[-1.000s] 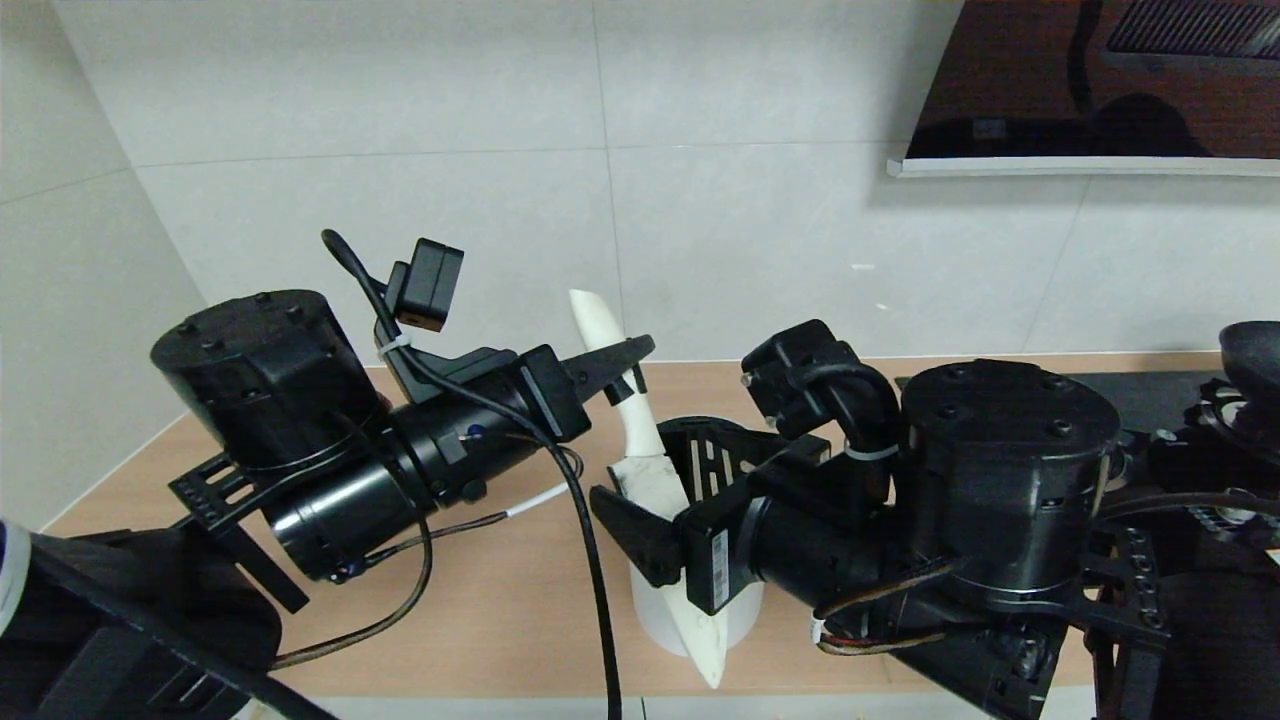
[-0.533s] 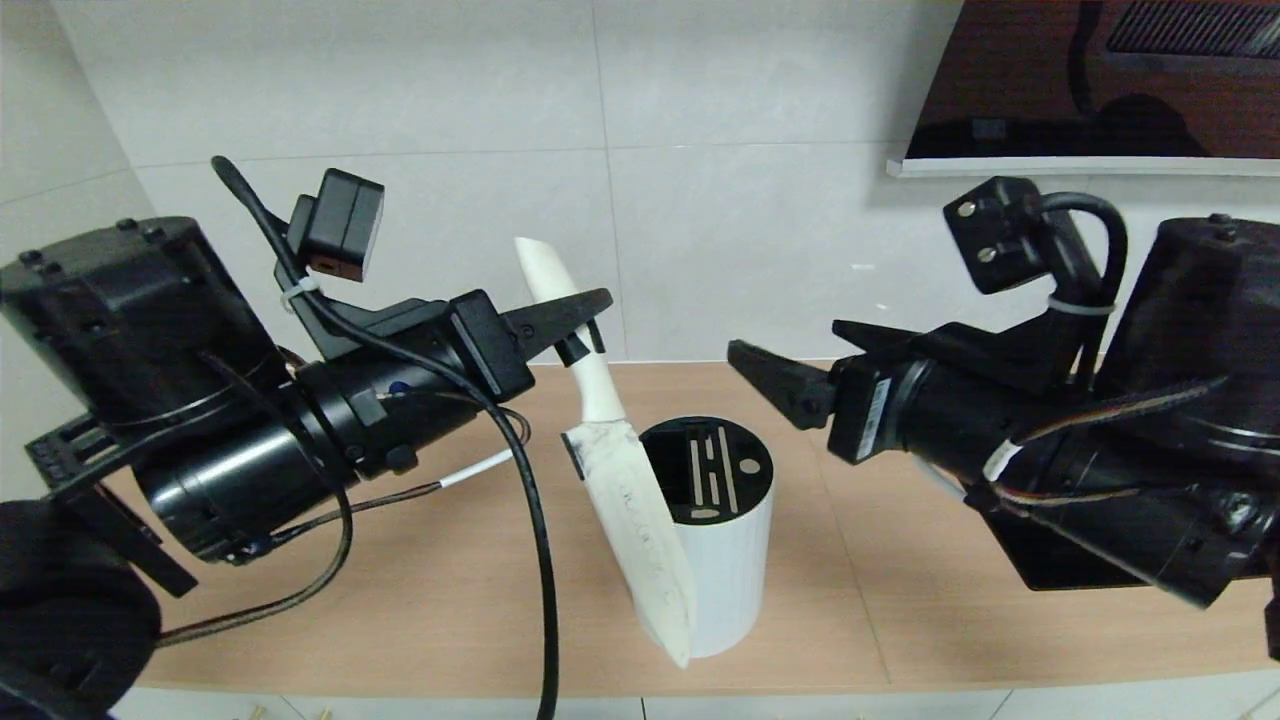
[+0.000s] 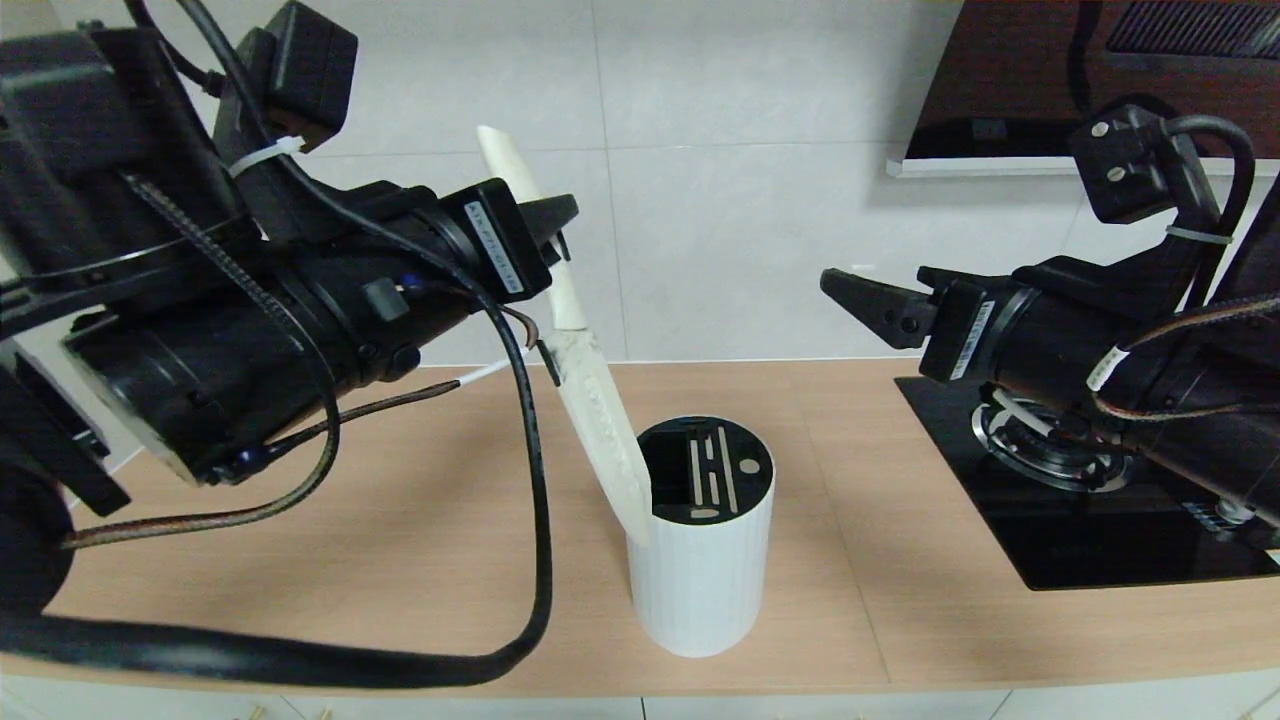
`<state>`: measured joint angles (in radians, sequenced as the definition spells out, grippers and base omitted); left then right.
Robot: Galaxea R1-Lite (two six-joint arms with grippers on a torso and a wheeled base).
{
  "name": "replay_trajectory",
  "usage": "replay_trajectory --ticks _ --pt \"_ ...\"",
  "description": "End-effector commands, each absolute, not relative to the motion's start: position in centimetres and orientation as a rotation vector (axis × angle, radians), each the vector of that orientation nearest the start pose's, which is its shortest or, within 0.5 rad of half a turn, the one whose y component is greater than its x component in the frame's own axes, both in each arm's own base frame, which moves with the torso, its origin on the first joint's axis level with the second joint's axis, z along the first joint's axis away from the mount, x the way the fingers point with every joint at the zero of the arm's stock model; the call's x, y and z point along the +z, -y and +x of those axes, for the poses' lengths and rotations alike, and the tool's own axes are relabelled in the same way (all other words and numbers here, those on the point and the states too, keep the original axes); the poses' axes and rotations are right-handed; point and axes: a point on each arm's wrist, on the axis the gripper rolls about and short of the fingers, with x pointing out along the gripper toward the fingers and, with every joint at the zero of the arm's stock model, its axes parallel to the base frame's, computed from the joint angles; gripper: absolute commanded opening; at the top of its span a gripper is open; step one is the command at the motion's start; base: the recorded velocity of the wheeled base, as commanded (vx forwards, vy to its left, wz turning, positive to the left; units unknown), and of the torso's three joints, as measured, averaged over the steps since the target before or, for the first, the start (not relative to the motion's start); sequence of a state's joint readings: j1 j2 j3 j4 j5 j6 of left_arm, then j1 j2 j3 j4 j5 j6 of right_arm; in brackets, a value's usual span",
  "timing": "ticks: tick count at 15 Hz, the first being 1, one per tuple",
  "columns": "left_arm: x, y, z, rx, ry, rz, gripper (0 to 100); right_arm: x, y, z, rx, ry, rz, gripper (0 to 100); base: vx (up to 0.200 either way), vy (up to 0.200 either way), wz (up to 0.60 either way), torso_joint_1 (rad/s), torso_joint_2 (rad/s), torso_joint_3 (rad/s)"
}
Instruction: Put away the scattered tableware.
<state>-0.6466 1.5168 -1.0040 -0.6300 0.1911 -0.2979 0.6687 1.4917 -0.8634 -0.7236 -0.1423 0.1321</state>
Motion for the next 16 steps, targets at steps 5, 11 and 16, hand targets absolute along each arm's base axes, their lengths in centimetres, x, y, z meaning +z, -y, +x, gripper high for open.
replay_trajectory --ticks 5,11,16 --pt "28.1 20.1 21.6 -0.263 0.118 -0.185 0 26.5 -16.1 21.2 0.524 0.046 0.161 100 0.000 0.000 0.00 0.000 0.00 0.000" --pt "25.7 23.2 23.2 -0.157 0.203 -0.140 0 26.1 -16.3 21.5 0.524 0.034 0.154 100 0.000 0.000 0.00 0.000 0.00 0.000" --pt "25.0 23.8 23.8 -0.160 0.214 -0.151 0 25.9 -16.4 21.6 0.523 0.029 0.153 100 0.000 0.000 0.00 0.000 0.00 0.000"
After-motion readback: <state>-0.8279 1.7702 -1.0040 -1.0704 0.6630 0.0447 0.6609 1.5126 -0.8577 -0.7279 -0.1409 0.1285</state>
